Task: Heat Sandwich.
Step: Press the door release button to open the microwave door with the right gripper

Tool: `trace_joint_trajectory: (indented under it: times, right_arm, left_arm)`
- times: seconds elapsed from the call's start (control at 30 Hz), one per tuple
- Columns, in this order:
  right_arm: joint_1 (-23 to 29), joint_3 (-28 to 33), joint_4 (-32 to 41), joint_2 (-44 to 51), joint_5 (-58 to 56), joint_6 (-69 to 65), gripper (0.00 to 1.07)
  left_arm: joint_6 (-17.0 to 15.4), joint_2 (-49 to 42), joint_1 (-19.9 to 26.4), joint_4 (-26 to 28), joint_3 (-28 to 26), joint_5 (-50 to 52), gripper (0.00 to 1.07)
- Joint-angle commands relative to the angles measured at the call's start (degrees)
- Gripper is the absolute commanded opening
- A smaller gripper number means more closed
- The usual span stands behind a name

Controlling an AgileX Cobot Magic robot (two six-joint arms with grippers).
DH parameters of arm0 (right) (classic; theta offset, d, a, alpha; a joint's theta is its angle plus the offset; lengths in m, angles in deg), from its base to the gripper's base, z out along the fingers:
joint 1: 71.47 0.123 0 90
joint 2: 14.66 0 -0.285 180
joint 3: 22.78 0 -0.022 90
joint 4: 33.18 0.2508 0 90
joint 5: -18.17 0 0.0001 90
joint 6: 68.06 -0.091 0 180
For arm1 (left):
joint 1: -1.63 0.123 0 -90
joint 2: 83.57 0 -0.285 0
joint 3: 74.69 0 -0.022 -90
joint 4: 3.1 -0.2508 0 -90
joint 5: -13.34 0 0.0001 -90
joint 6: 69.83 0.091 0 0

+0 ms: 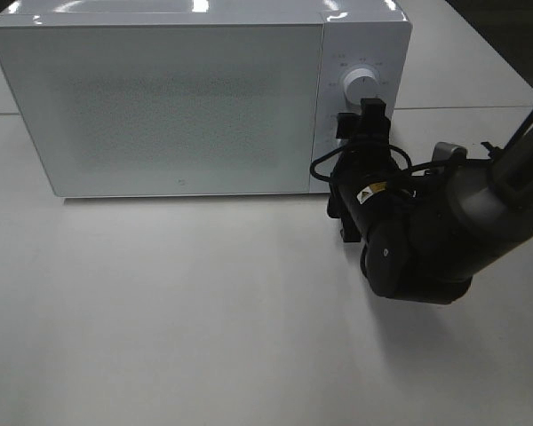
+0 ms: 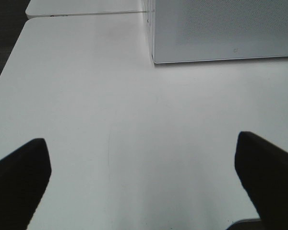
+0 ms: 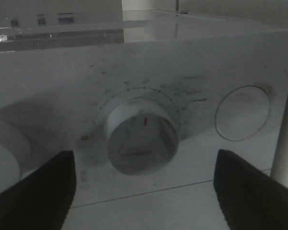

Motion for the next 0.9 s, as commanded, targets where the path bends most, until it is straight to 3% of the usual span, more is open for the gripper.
trace_joint_trajectory:
  times: [0.03,0.27,0.5,0.9]
  right_arm:
    - [0.2,1.7,-0.8,2.1,0.2,2.0,0.78]
    - [0.2,5.5,-2.3,5.1,-1.4,5.5,0.76]
    - [-0.2,7.8,-6.1,10.0,-11.7,16.4,0.76]
    - [-7.2,7.8,-23.9,20.7,-41.1,38.3,0.76]
  left_arm:
    - [-0.2,-1.4,0.1,0.2,0.1,0.4,1.04]
    - [-0.2,-1.4,0.1,0.2,0.1,0.4,1.04]
    - [-0.2,-1.4,0.1,0.2,0.1,0.4,1.04]
    - [-0.2,-1.4,0.1,0.2,0.1,0.4,1.04]
